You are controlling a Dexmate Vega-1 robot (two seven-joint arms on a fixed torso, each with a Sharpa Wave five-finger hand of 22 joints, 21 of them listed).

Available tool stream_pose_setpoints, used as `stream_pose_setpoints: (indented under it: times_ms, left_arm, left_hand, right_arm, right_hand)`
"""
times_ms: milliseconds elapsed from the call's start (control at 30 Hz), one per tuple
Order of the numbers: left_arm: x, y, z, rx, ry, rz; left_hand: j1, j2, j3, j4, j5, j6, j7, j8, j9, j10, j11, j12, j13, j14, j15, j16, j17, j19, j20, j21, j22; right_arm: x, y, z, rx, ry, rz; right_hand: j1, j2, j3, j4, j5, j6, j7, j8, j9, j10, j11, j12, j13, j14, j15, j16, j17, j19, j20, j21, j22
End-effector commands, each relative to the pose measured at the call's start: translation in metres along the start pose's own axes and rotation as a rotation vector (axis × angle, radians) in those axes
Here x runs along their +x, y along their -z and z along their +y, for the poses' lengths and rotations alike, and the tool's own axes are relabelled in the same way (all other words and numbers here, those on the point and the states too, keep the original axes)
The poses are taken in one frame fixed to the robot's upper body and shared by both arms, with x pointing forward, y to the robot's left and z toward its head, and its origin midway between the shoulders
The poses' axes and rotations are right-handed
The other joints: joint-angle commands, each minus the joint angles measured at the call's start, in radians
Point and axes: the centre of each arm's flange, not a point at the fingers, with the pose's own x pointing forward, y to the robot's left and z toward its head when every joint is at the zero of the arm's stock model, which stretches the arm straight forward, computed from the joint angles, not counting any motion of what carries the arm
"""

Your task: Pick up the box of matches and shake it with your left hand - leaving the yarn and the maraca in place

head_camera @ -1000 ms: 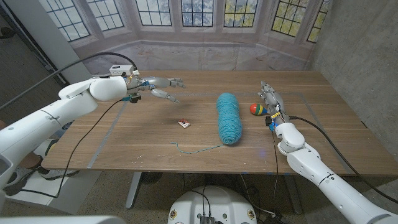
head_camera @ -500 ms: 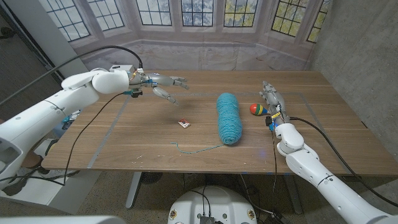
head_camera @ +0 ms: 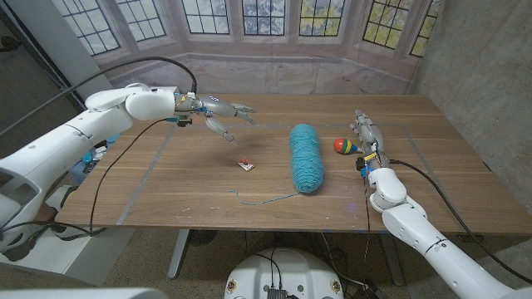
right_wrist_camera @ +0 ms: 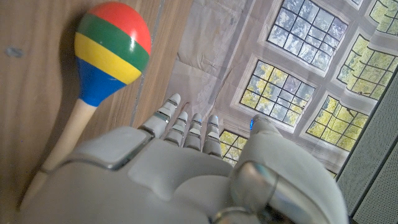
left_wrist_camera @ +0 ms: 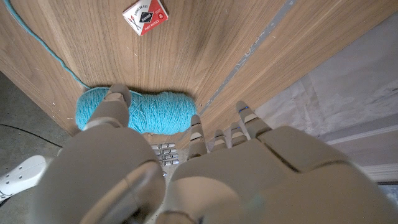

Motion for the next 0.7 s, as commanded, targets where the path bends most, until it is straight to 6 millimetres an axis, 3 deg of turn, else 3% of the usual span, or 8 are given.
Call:
stream_pose_setpoints:
  times_ms: [33, 700]
  left_arm:
    - [0.0007, 0.0003, 0.0082, 0.14, 0.027, -0.029]
    - [0.0081, -0.0005, 0.0083, 0.285, 0.101, -0.058]
  left_hand:
    - [0.042, 0.028, -0.009, 0.002, 0.003, 0.014, -0.005, 0.005, 0.006, 0.004, -0.001, 0.007, 0.004, 0.003, -0.002, 0.005, 0.003, 0.011, -0.003, -0.002, 0.005]
    - [0.05, 0.02, -0.017, 0.012, 0.007, 0.039, -0.019, 0.003, 0.006, 0.012, -0.025, 0.01, 0.004, 0.012, -0.013, 0.005, 0.003, 0.024, -0.009, -0.011, 0.005]
  right_arm:
    - [-0.0045, -0.0005, 0.0002, 0.006, 0.029, -0.003]
    - [-0.0116, -0.0006, -0.0036, 0.022, 0.071, -0.008]
  right_hand:
    - [-0.003, 0.002, 0.0, -0.009, 0.0, 0.006, 0.004, 0.004, 0.003, 0.002, 0.0, 0.003, 0.002, 0.007, -0.028, 0.006, 0.001, 0.01, -0.07, 0.007, 0.002]
    - [0.003, 0.005, 0.005, -0.017, 0.001, 0.014, 0.01, 0.006, 0.004, 0.002, 0.005, 0.004, 0.002, 0.014, -0.028, 0.009, 0.001, 0.018, -0.071, 0.007, 0.002]
